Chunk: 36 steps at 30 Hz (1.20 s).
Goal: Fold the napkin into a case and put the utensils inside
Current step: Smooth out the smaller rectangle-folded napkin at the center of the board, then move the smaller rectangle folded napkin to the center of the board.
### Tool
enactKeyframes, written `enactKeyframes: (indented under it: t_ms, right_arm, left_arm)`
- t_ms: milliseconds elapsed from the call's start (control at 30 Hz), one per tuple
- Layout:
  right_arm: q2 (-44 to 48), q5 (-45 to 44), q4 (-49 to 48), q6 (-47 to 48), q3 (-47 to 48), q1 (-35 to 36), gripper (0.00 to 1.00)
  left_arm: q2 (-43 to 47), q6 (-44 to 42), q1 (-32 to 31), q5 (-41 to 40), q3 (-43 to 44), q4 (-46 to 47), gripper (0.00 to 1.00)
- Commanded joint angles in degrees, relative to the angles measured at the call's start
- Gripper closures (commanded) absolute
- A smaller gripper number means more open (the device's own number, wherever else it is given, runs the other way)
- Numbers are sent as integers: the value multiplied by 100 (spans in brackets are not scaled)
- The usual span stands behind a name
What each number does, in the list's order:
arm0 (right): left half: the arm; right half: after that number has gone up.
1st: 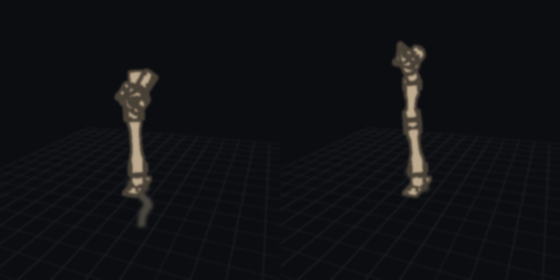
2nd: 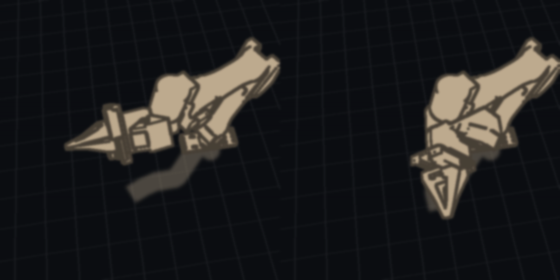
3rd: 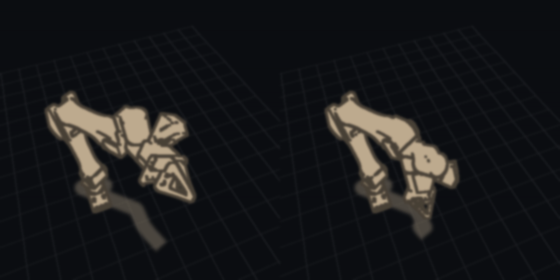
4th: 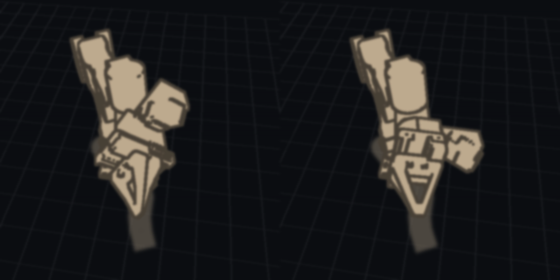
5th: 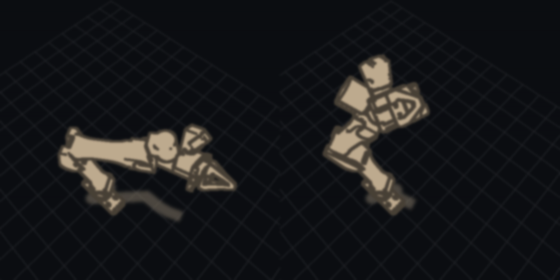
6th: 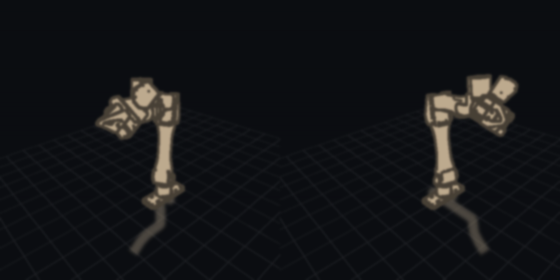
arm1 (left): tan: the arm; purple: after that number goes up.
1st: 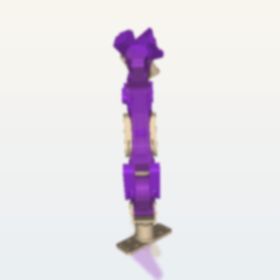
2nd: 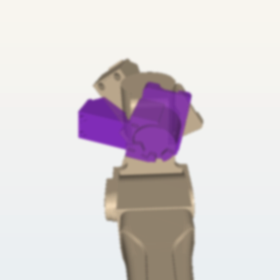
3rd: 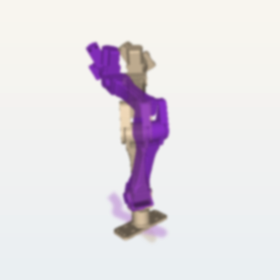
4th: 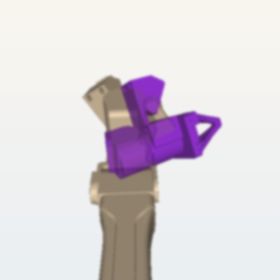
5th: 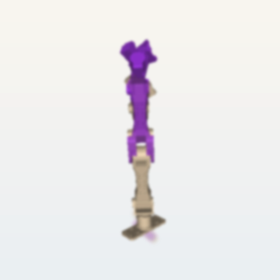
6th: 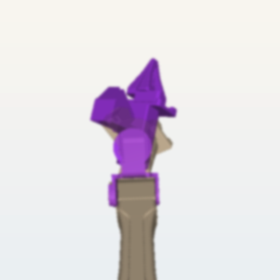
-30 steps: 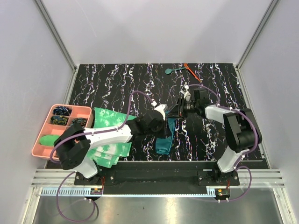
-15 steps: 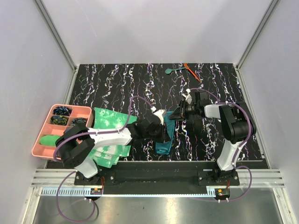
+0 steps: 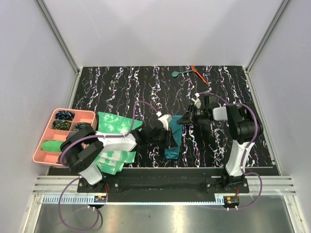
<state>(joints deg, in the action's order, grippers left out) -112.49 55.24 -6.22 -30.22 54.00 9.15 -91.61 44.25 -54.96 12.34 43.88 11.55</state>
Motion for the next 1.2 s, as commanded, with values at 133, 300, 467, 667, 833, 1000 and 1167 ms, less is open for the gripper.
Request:
enactKeyframes:
  t_ms: [133, 300, 467, 667, 833, 1000, 1167]
  right_arm:
    - [-89, 145, -29, 209, 155, -18, 79]
    - [-186, 127, -20, 200, 190, -18, 80]
    - [-212, 118, 6, 200, 225, -18, 80]
    - [-195, 127, 68, 244, 234, -27, 80]
    - [-177, 127, 103, 262, 234, -18, 80]
    - [-177, 136, 138, 288, 243, -27, 80]
    - [-168, 101, 156, 315, 225, -18, 81]
  left_arm:
    - [-542, 716, -155, 709, -915, 2552, 78]
    - [-665, 639, -489, 376, -1346, 3159, 78]
    - [-342, 296, -691, -195, -1338, 2485, 78]
    - [503, -373, -700, -645, -637, 920, 74]
    - [329, -40, -692, -232, -468, 1217, 72]
    - [-540, 644, -718, 302, -705, 2482, 72]
    - [-1437, 1165, -657, 507, -915, 2616, 74]
